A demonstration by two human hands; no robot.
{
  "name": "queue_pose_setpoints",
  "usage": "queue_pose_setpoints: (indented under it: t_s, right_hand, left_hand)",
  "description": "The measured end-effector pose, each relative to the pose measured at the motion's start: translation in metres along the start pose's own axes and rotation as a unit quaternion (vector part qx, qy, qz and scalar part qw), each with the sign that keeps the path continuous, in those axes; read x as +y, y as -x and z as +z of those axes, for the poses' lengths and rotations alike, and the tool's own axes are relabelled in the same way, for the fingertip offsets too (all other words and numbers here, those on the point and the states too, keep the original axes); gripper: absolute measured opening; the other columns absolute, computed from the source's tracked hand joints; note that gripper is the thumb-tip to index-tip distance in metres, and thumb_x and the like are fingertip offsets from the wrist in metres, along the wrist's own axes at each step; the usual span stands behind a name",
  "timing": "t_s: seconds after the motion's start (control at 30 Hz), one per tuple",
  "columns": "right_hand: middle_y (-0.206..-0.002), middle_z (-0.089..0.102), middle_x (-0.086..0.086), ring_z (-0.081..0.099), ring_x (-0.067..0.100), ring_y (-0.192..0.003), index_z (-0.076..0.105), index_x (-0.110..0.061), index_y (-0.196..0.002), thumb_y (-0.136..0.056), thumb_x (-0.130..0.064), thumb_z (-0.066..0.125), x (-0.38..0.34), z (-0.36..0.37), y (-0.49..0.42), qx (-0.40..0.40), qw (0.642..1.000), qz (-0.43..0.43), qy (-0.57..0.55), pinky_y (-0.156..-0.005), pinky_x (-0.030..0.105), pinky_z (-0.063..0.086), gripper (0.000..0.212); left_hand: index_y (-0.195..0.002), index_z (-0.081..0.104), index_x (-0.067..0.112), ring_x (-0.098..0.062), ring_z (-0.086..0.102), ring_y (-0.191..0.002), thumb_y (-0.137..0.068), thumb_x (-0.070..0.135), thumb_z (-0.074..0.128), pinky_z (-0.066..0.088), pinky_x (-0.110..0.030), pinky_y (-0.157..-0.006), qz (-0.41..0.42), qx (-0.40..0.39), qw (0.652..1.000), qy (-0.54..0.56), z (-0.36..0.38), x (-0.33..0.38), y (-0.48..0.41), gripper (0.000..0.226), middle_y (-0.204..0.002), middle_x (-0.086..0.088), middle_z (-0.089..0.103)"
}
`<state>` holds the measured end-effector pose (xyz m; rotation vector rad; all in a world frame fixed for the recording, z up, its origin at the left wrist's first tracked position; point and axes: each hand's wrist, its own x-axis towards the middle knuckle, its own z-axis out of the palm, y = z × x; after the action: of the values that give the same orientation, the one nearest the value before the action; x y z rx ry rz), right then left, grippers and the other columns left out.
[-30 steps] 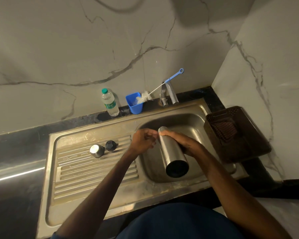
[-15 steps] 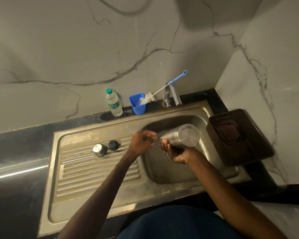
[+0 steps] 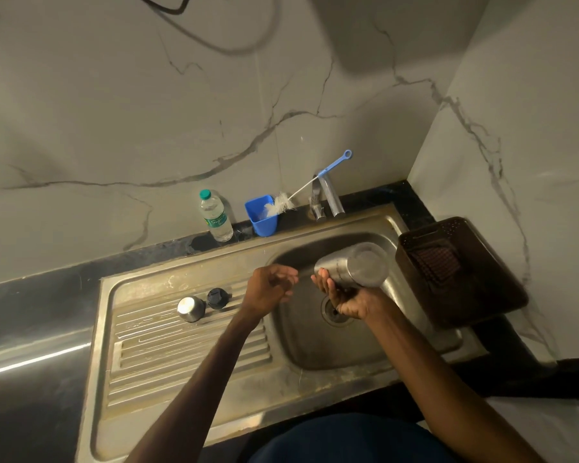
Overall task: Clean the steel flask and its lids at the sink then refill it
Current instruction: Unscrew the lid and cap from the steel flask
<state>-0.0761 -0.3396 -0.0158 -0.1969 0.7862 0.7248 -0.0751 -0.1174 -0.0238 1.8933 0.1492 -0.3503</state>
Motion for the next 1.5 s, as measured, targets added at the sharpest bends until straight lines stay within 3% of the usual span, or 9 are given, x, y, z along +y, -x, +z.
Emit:
queue_pose_setpoints:
  t_s: [0.4, 0.6, 0.77, 0.9, 1.07, 1.17, 1.33, 1.43, 1.5]
  right_hand:
    - [-0.107, 0.071, 0.030, 0.077, 0.036, -0.077, 0.044, 0.008, -0.148, -0.102, -0.039, 0.060, -0.001, -0.009, -0.011, -0.012, 1.000, 0.025, -0.003, -0.052, 0.040, 0.063, 0.068]
    - [-0.115, 0.069, 0.025, 0.076, 0.035, -0.080, 0.055, 0.006, -0.138, -0.097, -0.043, 0.065, 0.018, 0.014, 0.001, -0.006, 0.993, -0.059, 0.104, -0.057, 0.039, 0.063, 0.064]
    - [-0.115, 0.071, 0.018, 0.073, 0.032, -0.099, 0.060, -0.015, -0.127, -0.076, -0.065, 0.078, 0.027, 0.051, 0.015, 0.100, 0.871, -0.176, 0.448, -0.073, 0.039, 0.062, 0.073]
    - [-0.113, 0.074, 0.005, 0.074, 0.025, -0.101, 0.063, -0.023, -0.129, -0.078, -0.046, 0.085, 0.029, 0.075, 0.016, 0.070, 0.779, -0.310, 0.541, -0.081, 0.045, 0.064, 0.060]
    - [-0.114, 0.074, -0.002, 0.073, 0.017, -0.103, 0.064, -0.027, -0.124, -0.075, -0.029, 0.091, 0.027, 0.093, 0.021, 0.013, 0.728, -0.397, 0.559, -0.083, 0.040, 0.063, 0.056]
    - [-0.115, 0.074, -0.001, 0.072, 0.020, -0.107, 0.065, -0.028, -0.124, -0.069, -0.037, 0.093, 0.023, 0.092, 0.024, -0.002, 0.747, -0.398, 0.533, -0.085, 0.047, 0.062, 0.062]
    - [-0.122, 0.073, 0.004, 0.070, 0.025, -0.116, 0.065, -0.024, -0.128, -0.067, -0.038, 0.095, 0.009, 0.080, 0.029, -0.009, 0.801, -0.367, 0.472, -0.096, 0.054, 0.058, 0.069]
    - [-0.117, 0.074, 0.010, 0.072, 0.025, -0.112, 0.067, -0.013, -0.122, -0.071, -0.024, 0.091, 0.006, 0.071, 0.036, 0.001, 0.804, -0.371, 0.464, -0.095, 0.050, 0.059, 0.057]
    - [-0.115, 0.075, 0.013, 0.073, 0.026, -0.110, 0.068, -0.006, -0.119, -0.072, -0.018, 0.092, 0.014, 0.064, 0.033, 0.008, 0.809, -0.376, 0.451, -0.096, 0.051, 0.059, 0.054]
  left_hand:
    - [-0.097, 0.077, 0.005, -0.022, 0.070, -0.060, -0.089, 0.000, 0.074, 0.063, -0.048, -0.067, 0.002, 0.004, 1.000, -0.017, -0.008, -0.002, 0.005, 0.010, -0.077, -0.018, 0.076]
    - [-0.089, 0.079, 0.009, -0.020, 0.068, -0.057, -0.083, 0.025, 0.088, 0.060, -0.036, -0.060, 0.002, 0.007, 1.000, -0.014, -0.008, 0.004, 0.009, 0.019, -0.072, -0.013, 0.076]
    - [-0.092, 0.078, 0.015, -0.015, 0.070, -0.070, -0.083, 0.057, 0.071, 0.064, -0.038, -0.075, -0.062, -0.048, 0.995, 0.066, -0.016, 0.020, 0.015, 0.044, -0.076, -0.001, 0.073]
    - [-0.119, 0.074, 0.019, -0.027, 0.072, -0.104, -0.085, 0.083, 0.055, 0.060, -0.049, -0.096, -0.119, -0.136, 0.978, 0.100, -0.029, 0.011, 0.017, 0.075, -0.112, -0.008, 0.074]
    - [-0.136, 0.063, 0.030, -0.030, 0.066, -0.121, -0.087, 0.056, 0.076, 0.054, -0.055, -0.104, -0.039, -0.198, 0.973, 0.115, -0.033, 0.007, 0.028, 0.058, -0.130, -0.007, 0.070]
    - [-0.142, 0.058, 0.032, -0.028, 0.065, -0.122, -0.085, 0.036, 0.085, 0.057, -0.049, -0.100, -0.018, -0.203, 0.970, 0.135, -0.035, 0.001, 0.027, 0.063, -0.131, -0.005, 0.067]
    - [-0.137, 0.063, 0.018, -0.031, 0.065, -0.120, -0.061, 0.043, 0.099, 0.058, -0.049, -0.094, -0.059, -0.093, 0.968, 0.227, -0.036, -0.010, 0.022, 0.087, -0.136, -0.020, 0.060]
    - [-0.137, 0.057, 0.004, -0.033, 0.066, -0.122, -0.058, 0.037, 0.101, 0.059, -0.045, -0.097, -0.080, -0.012, 0.914, 0.398, -0.041, -0.007, 0.018, 0.095, -0.136, -0.021, 0.063]
    - [-0.137, 0.055, 0.006, -0.035, 0.065, -0.125, -0.076, 0.031, 0.091, 0.057, -0.043, -0.102, -0.094, 0.029, 0.866, 0.490, -0.042, 0.005, 0.017, 0.076, -0.135, -0.022, 0.065]
